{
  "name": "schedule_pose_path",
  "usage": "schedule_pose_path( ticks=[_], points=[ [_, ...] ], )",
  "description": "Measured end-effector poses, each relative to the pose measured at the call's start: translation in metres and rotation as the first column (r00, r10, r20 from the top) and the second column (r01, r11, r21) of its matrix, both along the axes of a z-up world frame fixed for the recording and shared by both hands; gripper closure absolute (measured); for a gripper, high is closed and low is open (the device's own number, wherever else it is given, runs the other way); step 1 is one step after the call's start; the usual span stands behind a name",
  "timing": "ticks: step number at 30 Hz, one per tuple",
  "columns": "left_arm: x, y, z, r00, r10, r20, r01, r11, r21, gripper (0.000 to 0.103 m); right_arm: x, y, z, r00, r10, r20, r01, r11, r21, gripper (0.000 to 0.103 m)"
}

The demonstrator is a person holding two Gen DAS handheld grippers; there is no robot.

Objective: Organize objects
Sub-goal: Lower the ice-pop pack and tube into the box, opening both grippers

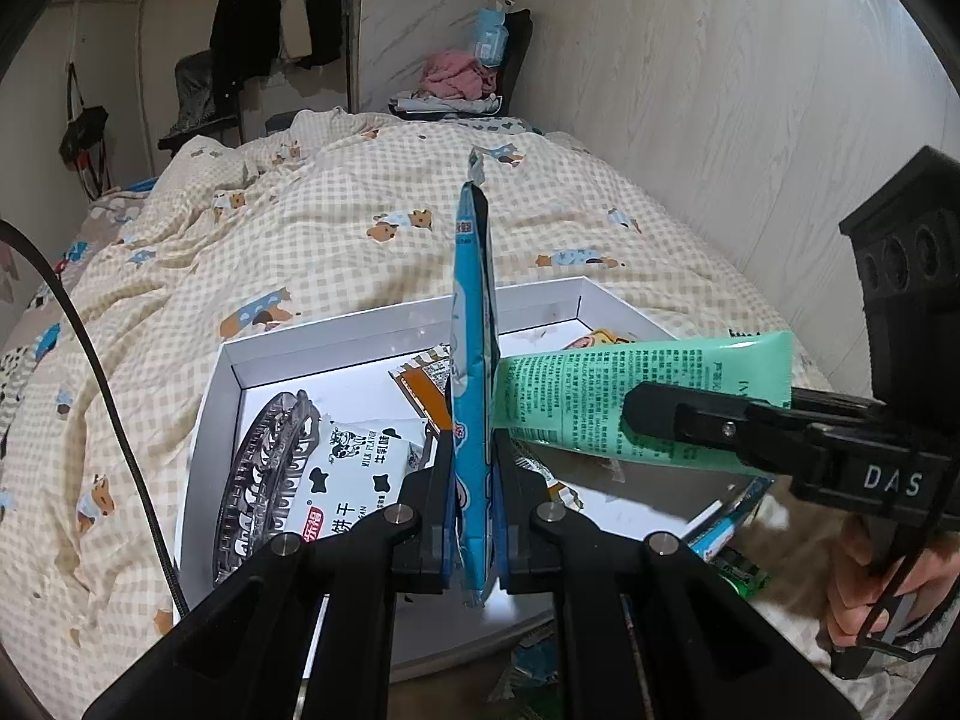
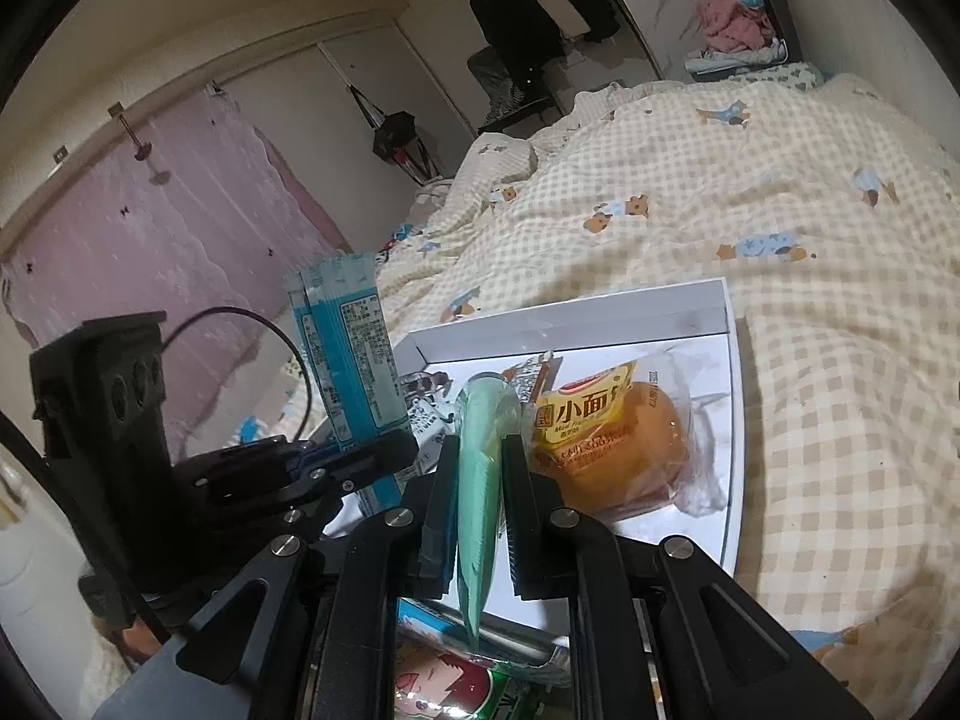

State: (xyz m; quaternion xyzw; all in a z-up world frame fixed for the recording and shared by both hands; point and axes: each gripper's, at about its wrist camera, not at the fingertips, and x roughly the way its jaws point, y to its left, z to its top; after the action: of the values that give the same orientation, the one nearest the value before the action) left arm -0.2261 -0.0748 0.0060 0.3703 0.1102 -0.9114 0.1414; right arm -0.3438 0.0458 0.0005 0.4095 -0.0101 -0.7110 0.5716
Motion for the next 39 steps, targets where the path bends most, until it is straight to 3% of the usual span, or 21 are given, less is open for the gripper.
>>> schedule_pose_path(
  ticks=[9, 16, 18, 19, 22, 29, 39],
  points=[
    [-0.001, 0.004, -0.002, 1.000, -0.008, 0.017, 0.009, 0.999, -0.033, 0.092, 0.000, -0.001, -0.001, 0.999, -0.024, -0.022, 0.025, 0.999, 0.031, 0.088],
    [-0.004, 0.005, -0.010, 0.998, 0.002, 0.065, 0.001, 0.999, -0.037, 0.079, 0.000, -0.002, -0.002, 0.999, -0.037, -0.036, 0.038, 0.998, 0.041, 0.086],
    [-0.005, 0.007, -0.010, 0.997, 0.005, 0.077, -0.001, 0.998, -0.055, 0.072, 0.000, -0.002, -0.001, 0.998, -0.046, -0.049, 0.048, 0.998, 0.046, 0.078],
    [-0.005, 0.009, -0.010, 0.997, 0.007, 0.079, -0.002, 0.998, -0.067, 0.064, 0.000, -0.002, -0.001, 0.998, -0.045, -0.051, 0.047, 0.998, 0.042, 0.069],
    [-0.004, 0.012, -0.008, 0.996, 0.034, 0.079, -0.025, 0.993, -0.115, 0.052, 0.003, 0.000, 0.003, 0.997, -0.044, -0.070, 0.045, 0.999, 0.021, 0.025],
    [-0.002, 0.009, -0.005, 0.994, 0.082, 0.071, -0.071, 0.987, -0.147, 0.028, 0.001, 0.002, 0.004, 0.998, -0.040, -0.053, 0.040, 0.999, 0.000, 0.025],
    [0.009, 0.011, 0.012, 0.991, 0.134, 0.026, -0.125, 0.966, -0.228, 0.023, 0.004, 0.010, 0.015, 0.998, -0.023, -0.050, 0.019, 0.998, -0.062, 0.025]
  ],
)
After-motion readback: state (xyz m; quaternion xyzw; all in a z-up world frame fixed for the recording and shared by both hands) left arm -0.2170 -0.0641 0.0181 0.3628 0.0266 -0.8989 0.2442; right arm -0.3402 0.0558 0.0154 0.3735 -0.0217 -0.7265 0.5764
